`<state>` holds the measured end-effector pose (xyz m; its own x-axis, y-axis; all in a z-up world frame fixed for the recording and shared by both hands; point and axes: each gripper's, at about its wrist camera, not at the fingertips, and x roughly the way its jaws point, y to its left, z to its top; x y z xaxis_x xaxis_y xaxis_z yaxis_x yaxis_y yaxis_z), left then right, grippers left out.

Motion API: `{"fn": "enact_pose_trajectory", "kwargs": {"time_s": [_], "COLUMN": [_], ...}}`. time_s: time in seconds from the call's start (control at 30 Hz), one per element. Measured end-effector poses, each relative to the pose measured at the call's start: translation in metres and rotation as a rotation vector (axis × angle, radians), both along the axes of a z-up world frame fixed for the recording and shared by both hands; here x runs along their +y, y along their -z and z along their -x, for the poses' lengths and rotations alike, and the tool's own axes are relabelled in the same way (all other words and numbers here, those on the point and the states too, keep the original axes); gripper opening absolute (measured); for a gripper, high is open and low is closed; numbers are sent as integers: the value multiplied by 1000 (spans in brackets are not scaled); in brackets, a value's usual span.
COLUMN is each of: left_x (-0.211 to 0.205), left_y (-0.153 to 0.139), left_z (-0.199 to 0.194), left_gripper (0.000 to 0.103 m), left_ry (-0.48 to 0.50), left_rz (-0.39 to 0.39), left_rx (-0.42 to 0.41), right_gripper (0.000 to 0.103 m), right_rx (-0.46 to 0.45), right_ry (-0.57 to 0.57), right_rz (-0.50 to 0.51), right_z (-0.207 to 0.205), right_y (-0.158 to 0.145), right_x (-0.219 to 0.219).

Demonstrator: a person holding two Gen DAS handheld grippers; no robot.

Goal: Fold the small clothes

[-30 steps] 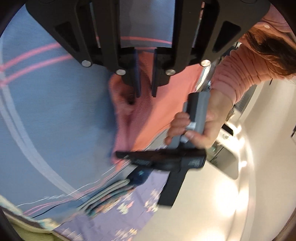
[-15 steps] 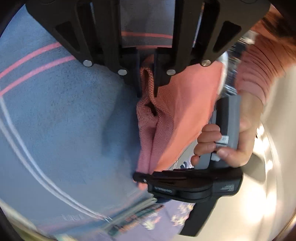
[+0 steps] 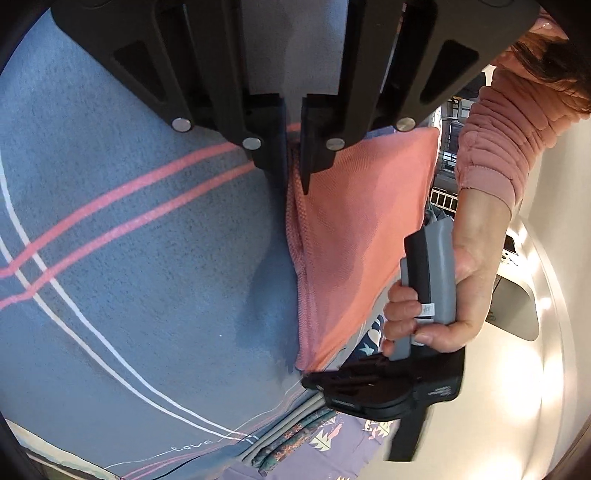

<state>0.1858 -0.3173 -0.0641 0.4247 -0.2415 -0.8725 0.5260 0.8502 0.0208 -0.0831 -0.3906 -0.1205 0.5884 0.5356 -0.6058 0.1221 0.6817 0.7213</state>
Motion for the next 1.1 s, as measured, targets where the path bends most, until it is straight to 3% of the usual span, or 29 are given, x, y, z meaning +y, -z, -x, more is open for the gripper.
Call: {"fn": "enact_pose_trajectory", "kwargs": {"time_s": [0.07, 0.13, 0.23, 0.3, 0.43, 0.5, 0.57, 0.63, 0.67, 0.73, 0.83, 0.93, 1.03, 1.1], "left_x": [13, 33, 65, 105, 183, 228, 281, 336, 377, 417, 461, 473, 466, 459], "left_y": [-18, -37, -57, -67, -65, -58, -50, -44, -40, -32, -14, 3, 18, 23], "left_z": [4, 13, 28, 51, 90, 100, 104, 107, 115, 131, 166, 187, 201, 209], "left_gripper": [39, 43, 63, 69, 83, 84, 84, 84, 84, 84, 84, 82, 73, 57], "left_ry": [-5, 4, 44, 56, 2, -78, -191, -332, -431, -494, -493, -449, -363, -313], "left_rz": [53, 117, 178, 218, 186, 151, 158, 222, 304, 409, 518, 579, 658, 661], "left_rx": [-42, -77, -111, -176, -295, -331, -310, -275, -255, -225, -180, -111, -37, -27], "right_gripper": [5, 9, 12, 12, 12, 15, 18, 21, 24, 26, 32, 38, 52, 55], "right_rx": [4, 3, -29, -77, -180, -228, -267, -297, -306, -304, -281, -269, -269, -264], "right_ry": [7, 27, 99, 125, 134, 131, 100, 24, -16, -117, -231, -335, -425, -483], "right_rz": [18, 47, 140, 195, 315, 395, 472, 541, 550, 567, 600, 602, 627, 642], "right_z": [7, 15, 25, 33, 38, 37, 28, 17, 13, -1, -28, -56, -90, -111], "right_y": [-3, -8, -22, -36, -59, -69, -78, -84, -85, -87, -89, -93, -98, -98], "right_x": [-1, -4, -4, 0, 26, 42, 64, 93, 103, 131, 170, 210, 259, 290]}}
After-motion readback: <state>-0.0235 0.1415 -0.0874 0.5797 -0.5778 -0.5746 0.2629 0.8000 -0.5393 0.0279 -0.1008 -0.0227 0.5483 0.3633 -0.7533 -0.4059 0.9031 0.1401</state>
